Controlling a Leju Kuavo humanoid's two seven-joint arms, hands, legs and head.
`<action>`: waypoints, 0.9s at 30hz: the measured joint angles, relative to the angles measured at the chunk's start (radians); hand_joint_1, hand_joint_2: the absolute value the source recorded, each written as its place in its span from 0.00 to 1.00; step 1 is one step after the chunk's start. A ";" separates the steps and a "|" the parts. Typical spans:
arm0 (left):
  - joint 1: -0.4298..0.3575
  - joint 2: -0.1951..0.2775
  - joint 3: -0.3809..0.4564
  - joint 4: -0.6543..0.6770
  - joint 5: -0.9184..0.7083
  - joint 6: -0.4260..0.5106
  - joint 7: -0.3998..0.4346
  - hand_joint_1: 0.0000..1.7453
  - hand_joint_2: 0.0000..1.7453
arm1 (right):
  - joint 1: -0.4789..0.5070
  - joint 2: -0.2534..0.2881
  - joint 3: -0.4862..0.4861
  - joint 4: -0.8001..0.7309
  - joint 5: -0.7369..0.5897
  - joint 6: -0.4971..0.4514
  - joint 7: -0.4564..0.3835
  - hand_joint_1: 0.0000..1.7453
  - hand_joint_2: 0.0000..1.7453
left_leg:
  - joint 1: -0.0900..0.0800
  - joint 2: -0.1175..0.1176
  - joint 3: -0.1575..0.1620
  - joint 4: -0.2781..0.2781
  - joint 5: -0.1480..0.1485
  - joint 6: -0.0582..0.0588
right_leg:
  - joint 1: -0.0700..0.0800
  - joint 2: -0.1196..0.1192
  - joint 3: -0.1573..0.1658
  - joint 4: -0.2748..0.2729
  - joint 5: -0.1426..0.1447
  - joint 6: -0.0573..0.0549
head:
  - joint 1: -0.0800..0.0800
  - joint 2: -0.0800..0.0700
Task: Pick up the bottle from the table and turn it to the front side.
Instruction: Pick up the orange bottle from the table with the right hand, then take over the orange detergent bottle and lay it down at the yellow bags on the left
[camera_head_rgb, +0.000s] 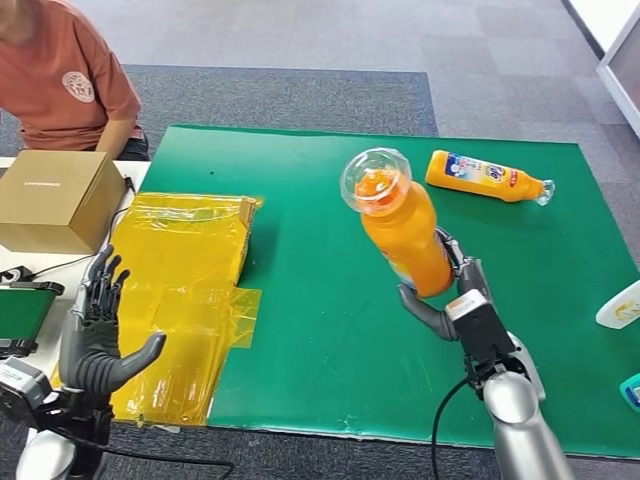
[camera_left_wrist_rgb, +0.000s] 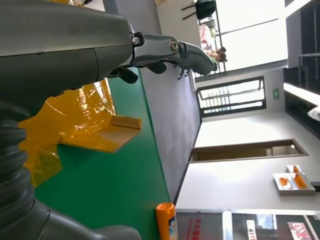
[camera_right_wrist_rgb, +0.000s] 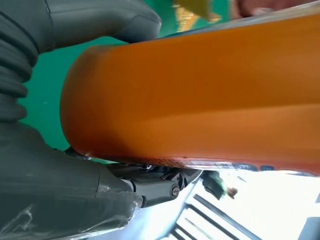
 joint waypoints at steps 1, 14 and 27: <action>-0.005 -0.005 0.000 -0.008 0.004 0.006 0.001 0.00 1.00 | 0.017 0.010 0.003 -0.034 -0.005 -0.013 -0.009 1.00 1.00 | 0.000 0.000 0.000 0.000 0.000 0.000 | 0.000 0.000 0.000 0.000 0.000 0.000 | 0.000 0.000; -0.124 -0.009 -0.146 -0.019 0.087 -0.074 0.079 0.00 1.00 | 0.083 0.077 0.172 -0.134 0.059 -0.116 -0.057 1.00 1.00 | 0.000 0.000 0.001 0.000 0.001 0.000 | 0.000 0.000 0.000 0.000 0.001 0.000 | 0.000 0.000; -0.293 0.055 -0.376 0.052 0.165 -0.207 0.183 0.00 1.00 | 0.025 0.114 0.291 0.039 0.117 -0.146 -0.053 1.00 1.00 | 0.000 0.000 0.000 0.000 0.001 -0.001 | 0.000 0.000 0.000 0.000 0.001 0.000 | 0.000 0.000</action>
